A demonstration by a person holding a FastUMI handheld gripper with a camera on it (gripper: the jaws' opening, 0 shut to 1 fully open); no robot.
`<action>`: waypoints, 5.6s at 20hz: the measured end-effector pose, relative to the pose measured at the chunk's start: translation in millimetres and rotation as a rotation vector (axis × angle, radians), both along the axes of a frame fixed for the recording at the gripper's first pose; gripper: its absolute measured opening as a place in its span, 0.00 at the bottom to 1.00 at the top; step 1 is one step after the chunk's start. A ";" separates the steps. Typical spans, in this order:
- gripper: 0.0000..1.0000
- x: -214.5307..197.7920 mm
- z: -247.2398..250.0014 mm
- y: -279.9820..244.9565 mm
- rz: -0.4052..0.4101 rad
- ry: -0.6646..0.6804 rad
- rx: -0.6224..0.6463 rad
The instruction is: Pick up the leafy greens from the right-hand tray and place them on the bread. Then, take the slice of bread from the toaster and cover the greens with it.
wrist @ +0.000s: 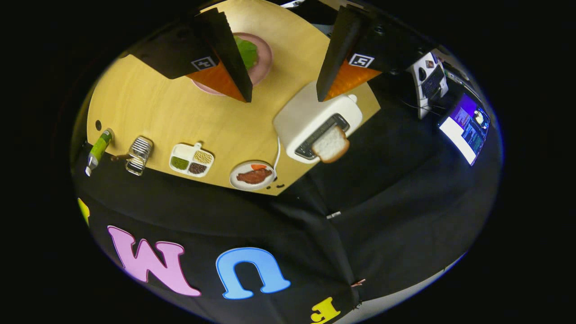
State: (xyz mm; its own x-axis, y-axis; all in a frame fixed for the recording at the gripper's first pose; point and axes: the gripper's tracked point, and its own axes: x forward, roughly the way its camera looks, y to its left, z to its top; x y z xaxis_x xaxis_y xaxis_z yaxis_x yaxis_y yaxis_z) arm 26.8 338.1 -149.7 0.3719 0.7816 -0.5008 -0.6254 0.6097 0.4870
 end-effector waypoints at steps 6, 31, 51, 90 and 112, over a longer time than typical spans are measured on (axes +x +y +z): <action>0.90 24.6 29.0 86.8 -0.021 0.018 0.018; 0.13 35.4 -64.1 213.9 -0.295 0.244 -0.319; 0.11 45.6 5.8 -39.2 -0.525 0.226 -0.134; 1.00 1.1 -243.1 -129.4 -0.591 0.285 -0.356; 0.99 7.4 59.3 -248.8 -0.634 -0.355 -0.079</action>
